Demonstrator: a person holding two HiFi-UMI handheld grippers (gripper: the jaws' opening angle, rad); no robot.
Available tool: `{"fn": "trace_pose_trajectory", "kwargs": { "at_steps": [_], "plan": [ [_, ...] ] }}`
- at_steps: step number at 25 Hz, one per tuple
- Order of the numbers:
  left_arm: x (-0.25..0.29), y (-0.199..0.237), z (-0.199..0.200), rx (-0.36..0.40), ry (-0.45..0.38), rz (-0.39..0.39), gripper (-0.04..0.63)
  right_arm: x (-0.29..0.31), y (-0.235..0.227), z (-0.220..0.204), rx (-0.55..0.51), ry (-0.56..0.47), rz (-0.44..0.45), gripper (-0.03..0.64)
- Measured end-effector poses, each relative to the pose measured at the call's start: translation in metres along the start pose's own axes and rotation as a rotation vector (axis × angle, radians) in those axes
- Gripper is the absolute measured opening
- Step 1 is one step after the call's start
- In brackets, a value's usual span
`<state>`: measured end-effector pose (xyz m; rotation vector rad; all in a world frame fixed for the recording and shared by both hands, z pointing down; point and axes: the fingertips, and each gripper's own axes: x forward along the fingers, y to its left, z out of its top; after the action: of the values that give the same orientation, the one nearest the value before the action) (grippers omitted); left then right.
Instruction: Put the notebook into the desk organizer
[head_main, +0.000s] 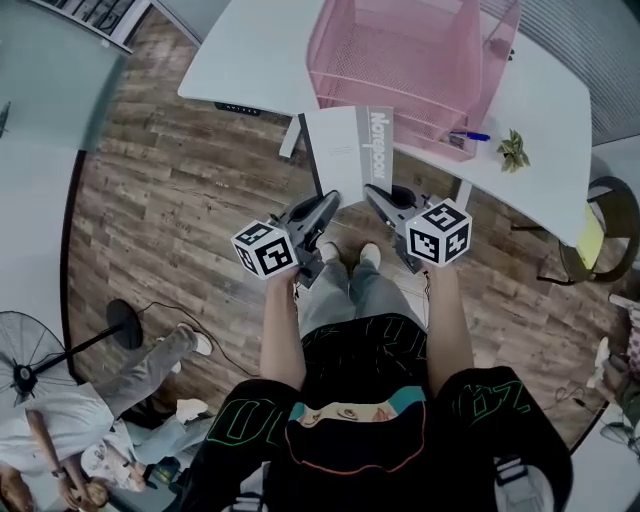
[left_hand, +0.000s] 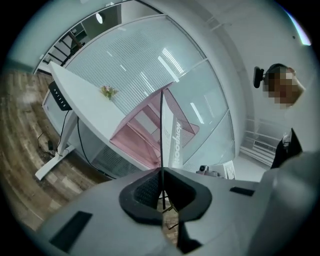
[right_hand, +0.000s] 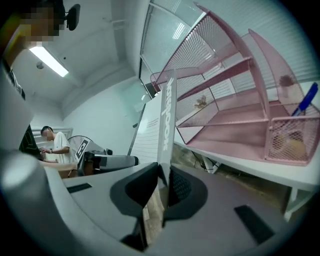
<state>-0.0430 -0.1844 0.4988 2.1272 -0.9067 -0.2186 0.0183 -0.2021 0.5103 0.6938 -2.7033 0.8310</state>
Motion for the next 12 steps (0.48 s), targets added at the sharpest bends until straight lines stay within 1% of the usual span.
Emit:
{"fn": "trace_pose_trajectory", "kwargs": {
  "at_steps": [3, 6, 12],
  "plan": [
    [0.002, 0.016, -0.007, -0.030, 0.027, 0.000, 0.005, 0.011, -0.008, -0.012, 0.030, 0.025, -0.005, 0.018],
    [0.005, 0.026, -0.023, -0.072, 0.081, -0.024, 0.005, 0.014, -0.017, -0.031, 0.080, 0.054, -0.015, 0.021],
    [0.002, 0.045, -0.061, -0.192, 0.192, -0.074, 0.006, 0.015, -0.021, -0.075, 0.180, 0.109, -0.028, 0.028]
  ]
}}
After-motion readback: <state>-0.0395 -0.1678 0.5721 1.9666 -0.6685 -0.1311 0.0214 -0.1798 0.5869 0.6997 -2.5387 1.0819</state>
